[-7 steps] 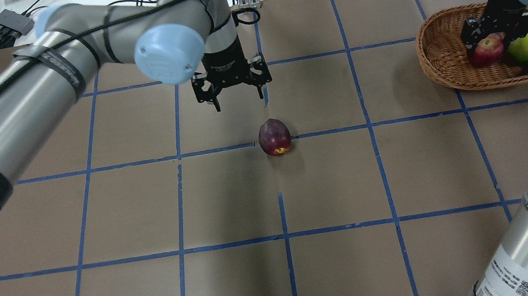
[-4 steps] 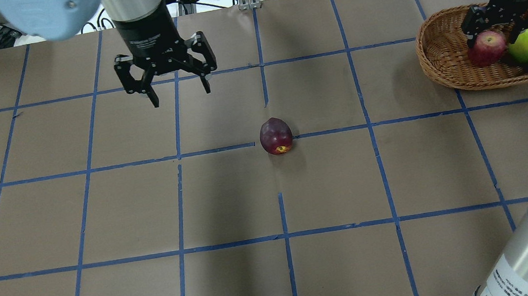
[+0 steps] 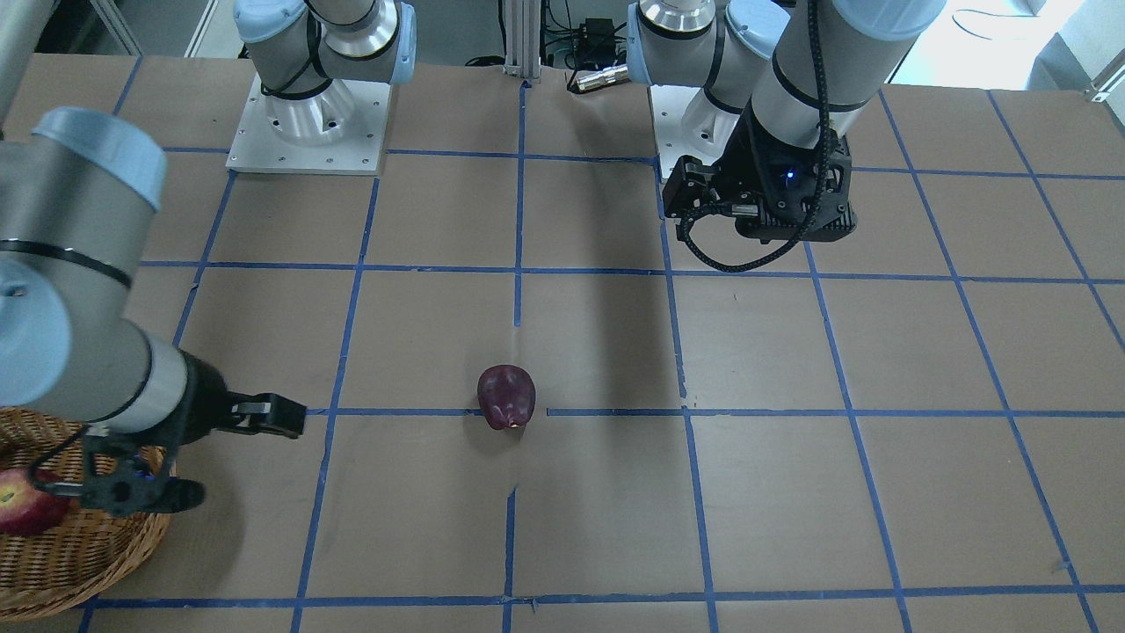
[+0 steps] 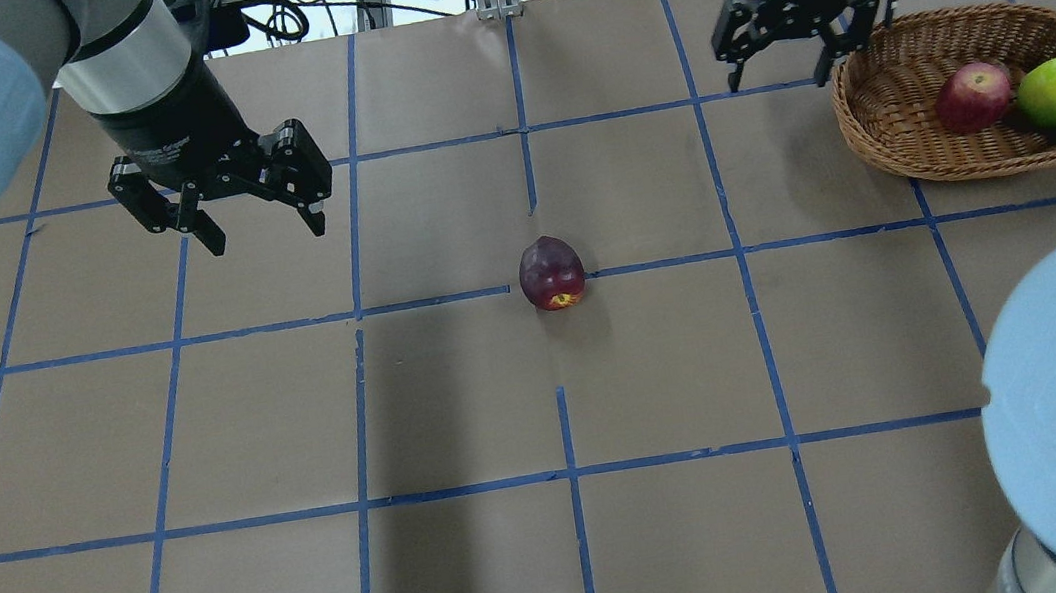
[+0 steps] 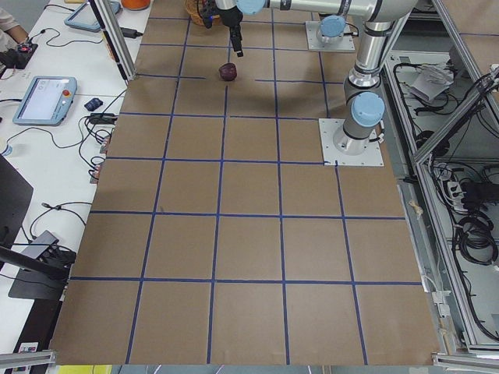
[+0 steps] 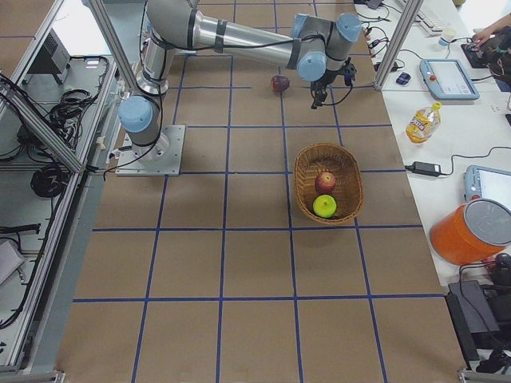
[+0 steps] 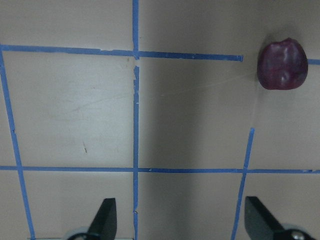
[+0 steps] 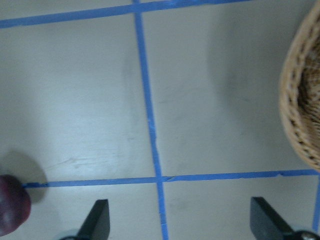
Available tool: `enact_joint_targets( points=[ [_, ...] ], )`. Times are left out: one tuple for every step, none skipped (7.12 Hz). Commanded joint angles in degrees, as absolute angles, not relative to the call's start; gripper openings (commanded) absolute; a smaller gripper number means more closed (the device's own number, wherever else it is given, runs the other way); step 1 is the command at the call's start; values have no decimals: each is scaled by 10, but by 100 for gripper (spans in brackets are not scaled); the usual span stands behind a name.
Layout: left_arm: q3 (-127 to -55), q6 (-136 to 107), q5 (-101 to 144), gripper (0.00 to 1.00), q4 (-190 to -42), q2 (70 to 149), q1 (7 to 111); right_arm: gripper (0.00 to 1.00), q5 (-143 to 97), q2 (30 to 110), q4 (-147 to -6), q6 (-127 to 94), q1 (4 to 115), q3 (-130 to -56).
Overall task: Put all apples into basket
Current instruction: 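Open the left gripper and withdraw while the right gripper approaches the dark apple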
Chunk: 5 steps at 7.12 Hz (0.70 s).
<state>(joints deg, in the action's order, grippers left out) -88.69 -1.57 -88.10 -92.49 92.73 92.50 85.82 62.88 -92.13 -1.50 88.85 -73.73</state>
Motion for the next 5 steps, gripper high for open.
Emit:
enact_joint_targets(
  points=[
    [-926, 8, -889, 100, -839, 911, 921, 100, 814, 623, -922, -109, 986, -746],
    [-925, 9, -891, 100, -838, 910, 917, 100, 810, 616, -939, -119, 1017, -764],
    [-918, 8, -891, 100, -837, 912, 917, 100, 809, 603, -986, -120, 1037, -791],
    [-918, 8, -902, 100, -835, 913, 917, 100, 810, 591, -1067, -120, 1049, -818],
    [-919, 9, -904, 100, -834, 911, 917, 100, 810, 585, -1110, -121, 1053, -843]
  ],
)
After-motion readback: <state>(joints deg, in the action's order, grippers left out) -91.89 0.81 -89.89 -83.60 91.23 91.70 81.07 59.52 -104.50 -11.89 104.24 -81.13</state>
